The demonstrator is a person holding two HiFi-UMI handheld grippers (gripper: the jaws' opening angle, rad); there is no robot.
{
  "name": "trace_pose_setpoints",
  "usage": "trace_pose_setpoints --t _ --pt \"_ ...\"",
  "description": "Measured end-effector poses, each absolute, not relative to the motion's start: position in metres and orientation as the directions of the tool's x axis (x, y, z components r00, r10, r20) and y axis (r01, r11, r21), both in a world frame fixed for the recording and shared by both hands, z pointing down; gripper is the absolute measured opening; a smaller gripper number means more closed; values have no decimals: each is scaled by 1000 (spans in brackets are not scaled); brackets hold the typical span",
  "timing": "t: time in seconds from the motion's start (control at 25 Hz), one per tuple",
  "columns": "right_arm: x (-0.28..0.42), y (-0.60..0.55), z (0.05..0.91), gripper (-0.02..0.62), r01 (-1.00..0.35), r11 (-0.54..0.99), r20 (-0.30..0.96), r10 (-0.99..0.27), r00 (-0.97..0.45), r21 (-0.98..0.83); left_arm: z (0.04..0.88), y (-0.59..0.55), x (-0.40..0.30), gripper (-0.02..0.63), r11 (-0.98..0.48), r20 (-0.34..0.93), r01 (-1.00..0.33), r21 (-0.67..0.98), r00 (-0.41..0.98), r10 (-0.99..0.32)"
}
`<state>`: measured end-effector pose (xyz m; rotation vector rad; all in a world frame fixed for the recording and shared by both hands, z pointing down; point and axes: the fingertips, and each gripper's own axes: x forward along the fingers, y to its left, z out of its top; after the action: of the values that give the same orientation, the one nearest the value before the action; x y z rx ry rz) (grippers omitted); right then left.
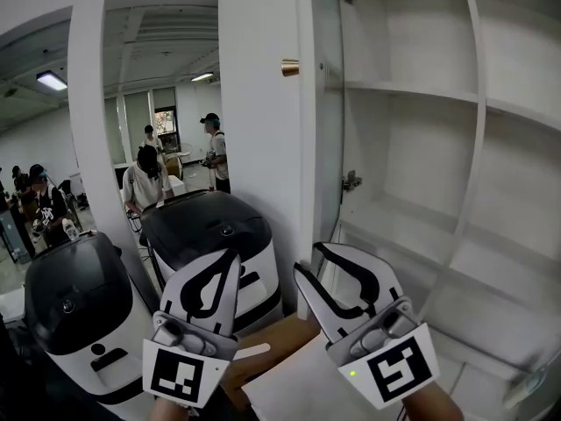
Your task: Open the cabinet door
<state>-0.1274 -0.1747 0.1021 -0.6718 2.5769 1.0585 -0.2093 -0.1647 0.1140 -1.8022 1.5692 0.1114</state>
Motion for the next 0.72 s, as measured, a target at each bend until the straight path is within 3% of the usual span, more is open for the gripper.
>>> trace_pose_setpoints --t 0.72 --pt "-186 -184 102 117 -502 624 -430 -279 -859 599 128 -144 -262 2 108 -494 -901 -420 127 -860"
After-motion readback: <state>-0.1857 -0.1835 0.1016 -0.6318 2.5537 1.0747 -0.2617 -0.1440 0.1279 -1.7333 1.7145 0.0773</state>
